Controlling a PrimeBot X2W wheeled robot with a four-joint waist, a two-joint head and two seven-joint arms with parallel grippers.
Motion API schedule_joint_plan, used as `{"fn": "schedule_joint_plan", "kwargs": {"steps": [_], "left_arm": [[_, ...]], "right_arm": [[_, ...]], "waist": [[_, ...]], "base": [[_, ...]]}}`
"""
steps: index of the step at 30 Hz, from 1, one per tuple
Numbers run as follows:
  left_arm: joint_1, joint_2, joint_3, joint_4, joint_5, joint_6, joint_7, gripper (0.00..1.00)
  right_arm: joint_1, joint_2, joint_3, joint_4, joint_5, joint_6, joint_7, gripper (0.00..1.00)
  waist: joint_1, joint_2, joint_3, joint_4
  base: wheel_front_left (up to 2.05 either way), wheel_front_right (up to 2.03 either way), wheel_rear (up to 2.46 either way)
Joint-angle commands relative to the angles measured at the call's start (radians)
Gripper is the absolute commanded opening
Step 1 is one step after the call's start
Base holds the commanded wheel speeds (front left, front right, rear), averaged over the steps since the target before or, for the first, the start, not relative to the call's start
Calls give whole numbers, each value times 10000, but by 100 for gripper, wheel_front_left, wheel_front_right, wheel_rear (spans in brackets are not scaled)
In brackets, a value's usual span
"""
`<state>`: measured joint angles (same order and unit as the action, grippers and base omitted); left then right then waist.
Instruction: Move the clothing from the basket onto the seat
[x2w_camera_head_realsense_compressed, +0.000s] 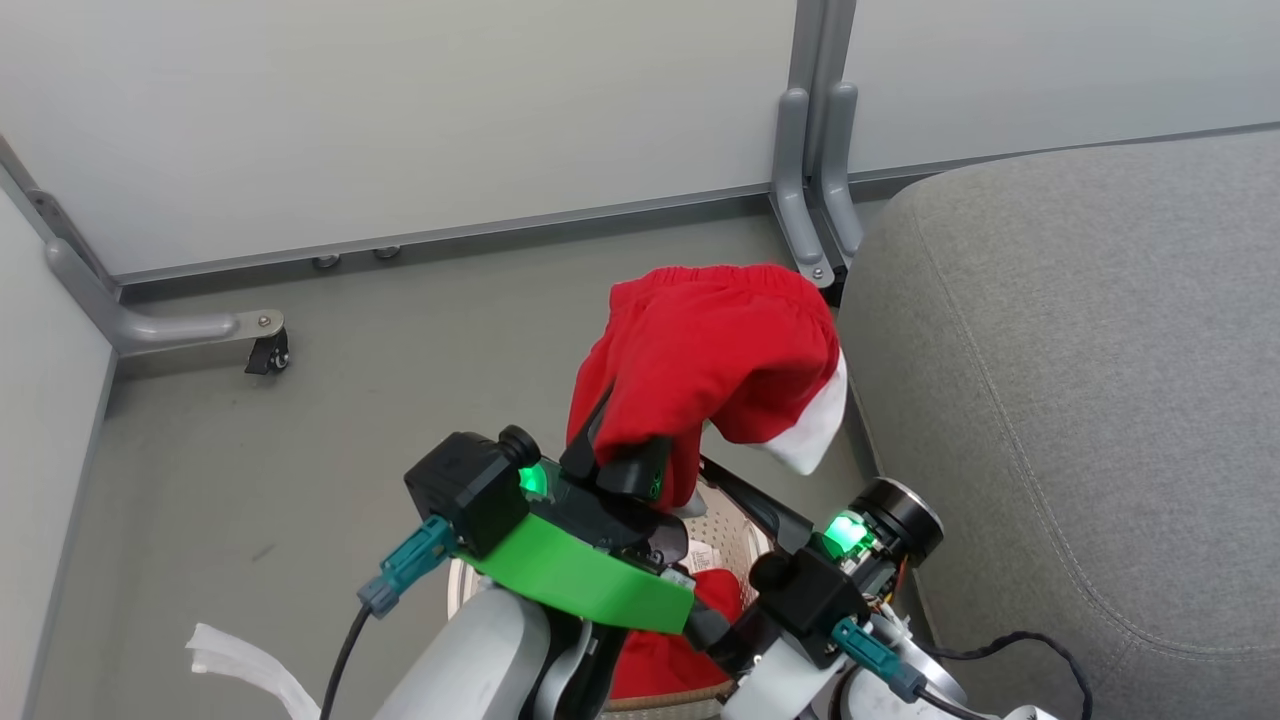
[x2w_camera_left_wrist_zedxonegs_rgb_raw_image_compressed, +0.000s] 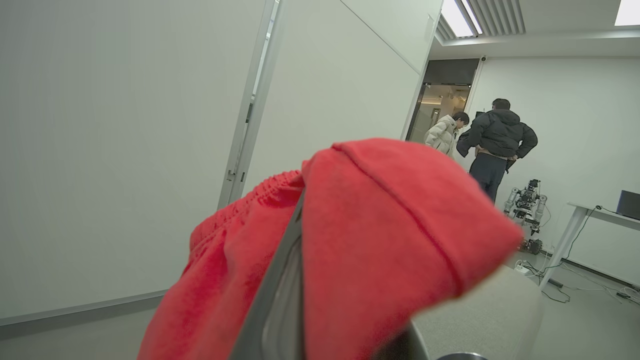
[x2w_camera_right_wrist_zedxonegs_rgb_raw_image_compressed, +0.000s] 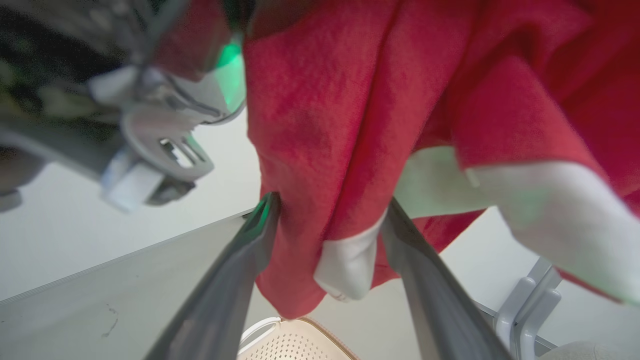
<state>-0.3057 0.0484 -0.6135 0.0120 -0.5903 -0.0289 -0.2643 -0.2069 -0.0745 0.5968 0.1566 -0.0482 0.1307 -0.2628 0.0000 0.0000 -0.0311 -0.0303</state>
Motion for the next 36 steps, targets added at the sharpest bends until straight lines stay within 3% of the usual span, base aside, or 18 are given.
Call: {"fn": "schedule_joint_plan", "kwargs": {"steps": [1, 11, 36], "left_arm": [[-141, 38, -29, 13, -60, 36, -3, 0], [-132, 38, -401, -67, -166, 77, -2, 0], [-61, 37, -814, 239, -333, 181, 1, 0]], "right_arm": [[-40, 71, -33, 58, -58, 1, -31, 100], [-272, 226, -246, 499, -323, 1, -31, 100], [-475, 252, 100, 94, 854, 1, -31, 100]], "waist": [[0, 0, 4, -2], [0, 0, 44, 29], [0, 0, 80, 220]], "base": [[0, 0, 0], [0, 0, 0], [0, 0, 0]]}}
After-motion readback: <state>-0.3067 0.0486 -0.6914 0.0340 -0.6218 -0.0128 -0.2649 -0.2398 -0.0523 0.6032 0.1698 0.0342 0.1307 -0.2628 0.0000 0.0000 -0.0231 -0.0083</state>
